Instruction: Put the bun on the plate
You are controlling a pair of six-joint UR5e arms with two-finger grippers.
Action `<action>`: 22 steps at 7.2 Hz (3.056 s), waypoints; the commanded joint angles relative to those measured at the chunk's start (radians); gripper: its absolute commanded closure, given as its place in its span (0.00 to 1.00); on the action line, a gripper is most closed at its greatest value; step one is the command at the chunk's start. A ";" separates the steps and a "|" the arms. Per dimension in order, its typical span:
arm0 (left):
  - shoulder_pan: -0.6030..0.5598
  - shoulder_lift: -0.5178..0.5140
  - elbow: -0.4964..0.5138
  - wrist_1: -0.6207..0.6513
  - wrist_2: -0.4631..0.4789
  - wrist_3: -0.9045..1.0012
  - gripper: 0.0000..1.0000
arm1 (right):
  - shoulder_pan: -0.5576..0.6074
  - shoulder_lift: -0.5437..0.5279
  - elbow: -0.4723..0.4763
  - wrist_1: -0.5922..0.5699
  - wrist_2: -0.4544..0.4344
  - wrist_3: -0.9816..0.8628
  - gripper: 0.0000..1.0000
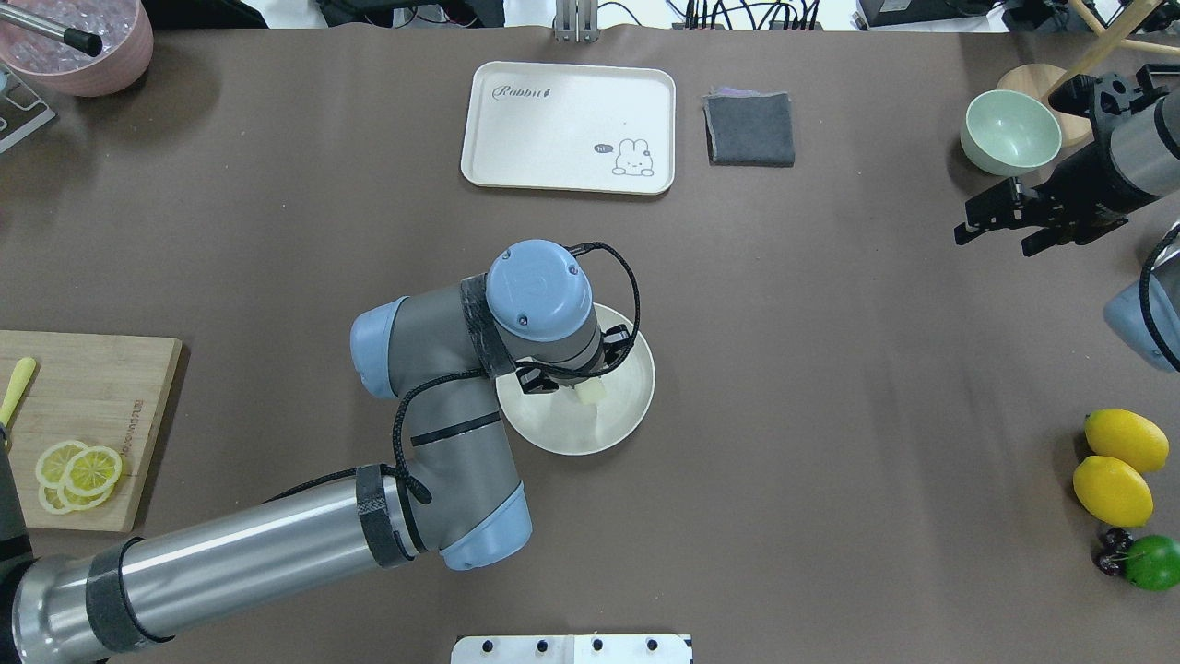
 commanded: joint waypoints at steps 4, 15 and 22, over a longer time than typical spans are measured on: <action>-0.040 0.163 -0.206 -0.064 -0.004 0.276 0.02 | 0.004 -0.001 0.006 0.001 0.003 -0.003 0.00; -0.991 0.890 -0.441 0.134 -0.463 1.930 0.02 | 0.309 0.001 -0.004 -0.410 -0.011 -0.680 0.00; -1.062 0.950 -0.332 0.131 -0.471 1.926 0.02 | 0.430 -0.131 0.015 -0.430 -0.017 -0.914 0.00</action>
